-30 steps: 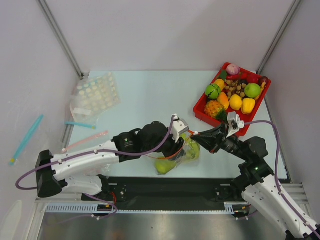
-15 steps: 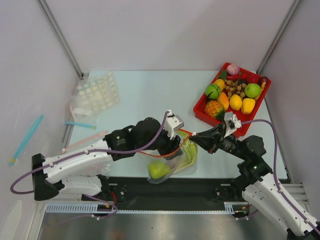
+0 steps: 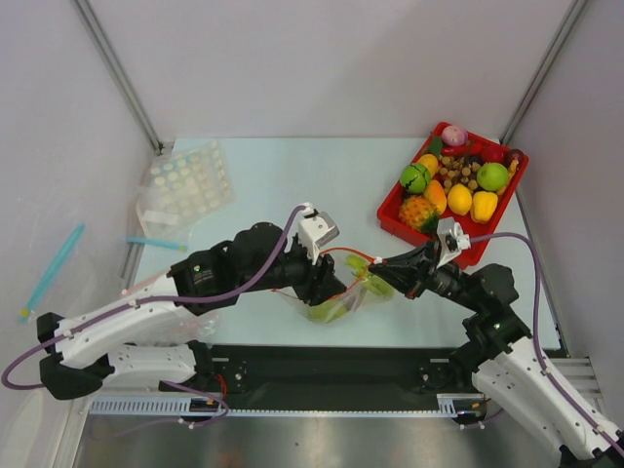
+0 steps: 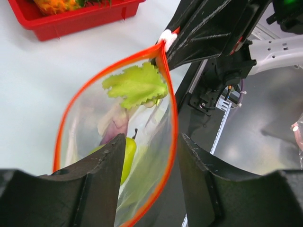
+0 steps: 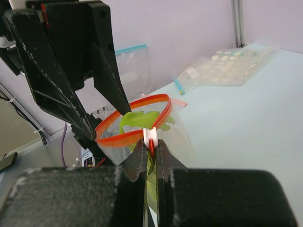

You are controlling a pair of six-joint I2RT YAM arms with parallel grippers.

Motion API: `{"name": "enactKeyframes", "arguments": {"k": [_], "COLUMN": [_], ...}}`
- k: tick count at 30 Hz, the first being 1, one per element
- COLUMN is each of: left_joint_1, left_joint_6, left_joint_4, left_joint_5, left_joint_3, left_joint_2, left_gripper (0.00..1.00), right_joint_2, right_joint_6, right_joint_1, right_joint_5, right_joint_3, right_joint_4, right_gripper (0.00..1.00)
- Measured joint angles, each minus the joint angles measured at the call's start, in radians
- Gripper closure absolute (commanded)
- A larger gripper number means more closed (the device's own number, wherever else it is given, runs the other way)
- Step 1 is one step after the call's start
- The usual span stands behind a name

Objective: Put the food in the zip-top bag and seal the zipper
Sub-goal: Adjust the fake fruit in the zipper food storage bag, then zip the zipper food storage bag at the center of the board.

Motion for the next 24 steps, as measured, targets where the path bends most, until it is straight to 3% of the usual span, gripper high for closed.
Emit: {"name": "enactKeyframes", "arguments": {"k": [11, 24], "left_joint_1": [0.0, 0.0], "left_joint_6": [0.048, 0.105], "left_joint_4": [-0.055, -0.058], "left_joint_5": [-0.047, -0.045], "left_joint_3": [0.17, 0.215], "left_joint_2": [0.068, 0.189], "left_gripper": [0.54, 0.73], "right_joint_2": [0.014, 0.016], "right_joint_6": [-0.003, -0.01], "right_joint_1": [0.01, 0.019], "right_joint_5": [0.0, 0.0], "right_joint_3": [-0.005, -0.005], "right_joint_4": [0.008, 0.013], "right_gripper": [1.0, 1.0]}}
